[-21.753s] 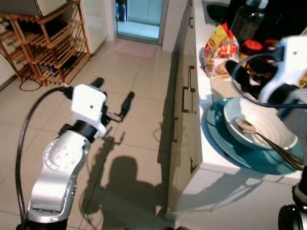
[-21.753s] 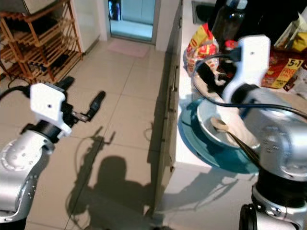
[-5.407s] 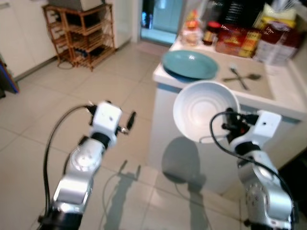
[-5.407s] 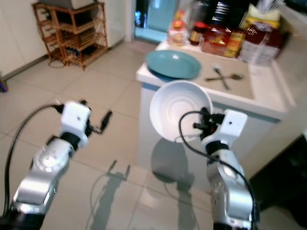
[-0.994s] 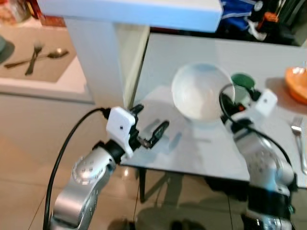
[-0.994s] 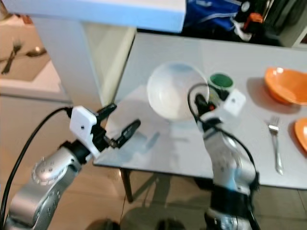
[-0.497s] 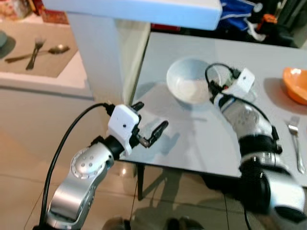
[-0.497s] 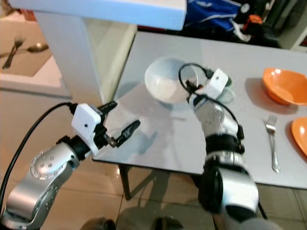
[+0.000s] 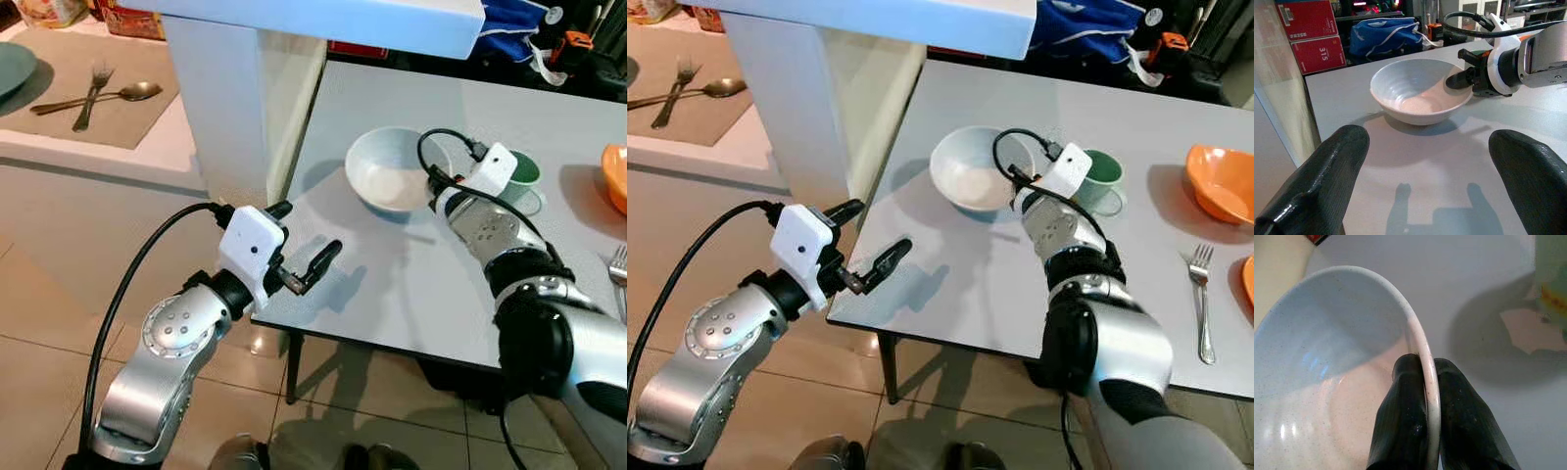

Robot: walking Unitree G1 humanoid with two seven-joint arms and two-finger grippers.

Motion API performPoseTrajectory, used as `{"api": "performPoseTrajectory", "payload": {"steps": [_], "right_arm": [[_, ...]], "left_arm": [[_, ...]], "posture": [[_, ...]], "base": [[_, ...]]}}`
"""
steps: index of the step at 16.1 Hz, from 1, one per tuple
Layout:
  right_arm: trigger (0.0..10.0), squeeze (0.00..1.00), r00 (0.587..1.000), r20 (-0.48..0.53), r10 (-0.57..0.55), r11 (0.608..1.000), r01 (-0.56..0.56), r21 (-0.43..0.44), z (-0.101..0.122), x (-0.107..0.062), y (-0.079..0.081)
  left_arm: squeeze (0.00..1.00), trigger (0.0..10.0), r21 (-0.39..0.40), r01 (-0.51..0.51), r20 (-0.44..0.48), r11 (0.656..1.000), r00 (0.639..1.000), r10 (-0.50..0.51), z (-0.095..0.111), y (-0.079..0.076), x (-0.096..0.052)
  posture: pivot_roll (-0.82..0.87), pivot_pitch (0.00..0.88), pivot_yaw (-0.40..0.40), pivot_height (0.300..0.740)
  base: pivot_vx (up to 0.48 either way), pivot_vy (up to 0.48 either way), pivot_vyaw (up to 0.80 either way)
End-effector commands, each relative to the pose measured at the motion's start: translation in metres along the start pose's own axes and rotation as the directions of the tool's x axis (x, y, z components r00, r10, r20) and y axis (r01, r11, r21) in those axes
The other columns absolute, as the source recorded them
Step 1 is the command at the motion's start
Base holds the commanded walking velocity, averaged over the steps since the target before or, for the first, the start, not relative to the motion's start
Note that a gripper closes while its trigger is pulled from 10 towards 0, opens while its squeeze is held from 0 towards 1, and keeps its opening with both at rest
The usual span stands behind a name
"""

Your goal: Setting the table

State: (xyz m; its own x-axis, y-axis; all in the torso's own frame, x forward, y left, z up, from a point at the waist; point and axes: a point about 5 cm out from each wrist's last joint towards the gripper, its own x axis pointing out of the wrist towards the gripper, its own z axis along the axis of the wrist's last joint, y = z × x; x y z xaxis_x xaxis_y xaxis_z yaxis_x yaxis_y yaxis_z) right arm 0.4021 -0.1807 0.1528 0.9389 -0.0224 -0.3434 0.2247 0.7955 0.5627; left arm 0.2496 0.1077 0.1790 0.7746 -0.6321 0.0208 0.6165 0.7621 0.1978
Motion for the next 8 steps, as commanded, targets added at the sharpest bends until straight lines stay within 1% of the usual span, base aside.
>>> {"api": "performPoseTrajectory", "payload": {"steps": [1, 2, 4, 6, 8], "right_arm": [[10.0, 0.0, 0.998, 0.057, 0.005, 0.999, -0.007, 0.032, 0.016, -0.001, -0.002], [10.0, 0.0, 0.999, 0.053, -0.006, 0.999, 0.004, 0.046, 0.016, -0.001, -0.005], [10.0, 0.0, 1.0, 0.021, -0.015, 0.993, 0.012, 0.116, 0.012, -0.001, -0.01], [10.0, 0.0, 0.999, 0.008, -0.032, 0.993, 0.031, 0.115, 0.009, -0.001, -0.013], [10.0, 0.0, 1.0, -0.004, -0.025, 0.992, 0.025, 0.124, 0.008, -0.001, -0.011]], "left_arm": [[0.0, 10.0, 0.001, 0.027, 0.002, 1.0, 1.0, -0.027, 0.002, -0.003, 0.001], [0.0, 10.0, 0.0, 0.029, 0.004, 1.0, 1.0, -0.029, 0.003, -0.003, 0.002], [0.0, 10.0, -0.005, 0.054, 0.001, 0.999, 0.999, -0.054, 0.004, -0.003, 0.005], [0.0, 10.0, -0.003, 0.067, 0.004, 0.998, 0.998, -0.067, 0.006, -0.005, 0.005], [0.0, 10.0, -0.003, 0.067, 0.002, 0.998, 0.998, -0.067, 0.005, -0.005, 0.005]], "posture": [[0.14, 0.1, -0.055, 0.74], [0.13, 0.1, -0.052, 0.74], [0.14, 0.102, -0.046, 0.74], [0.14, 0.103, -0.048, 0.74], [0.14, 0.103, -0.05, 0.74]], "base": [[0.0, 0.0, 0.0], [0.0, 0.0, 0.0], [0.0, 0.0, 0.0], [0.0, 0.0, 0.0], [0.0, 0.0, 0.0]]}}
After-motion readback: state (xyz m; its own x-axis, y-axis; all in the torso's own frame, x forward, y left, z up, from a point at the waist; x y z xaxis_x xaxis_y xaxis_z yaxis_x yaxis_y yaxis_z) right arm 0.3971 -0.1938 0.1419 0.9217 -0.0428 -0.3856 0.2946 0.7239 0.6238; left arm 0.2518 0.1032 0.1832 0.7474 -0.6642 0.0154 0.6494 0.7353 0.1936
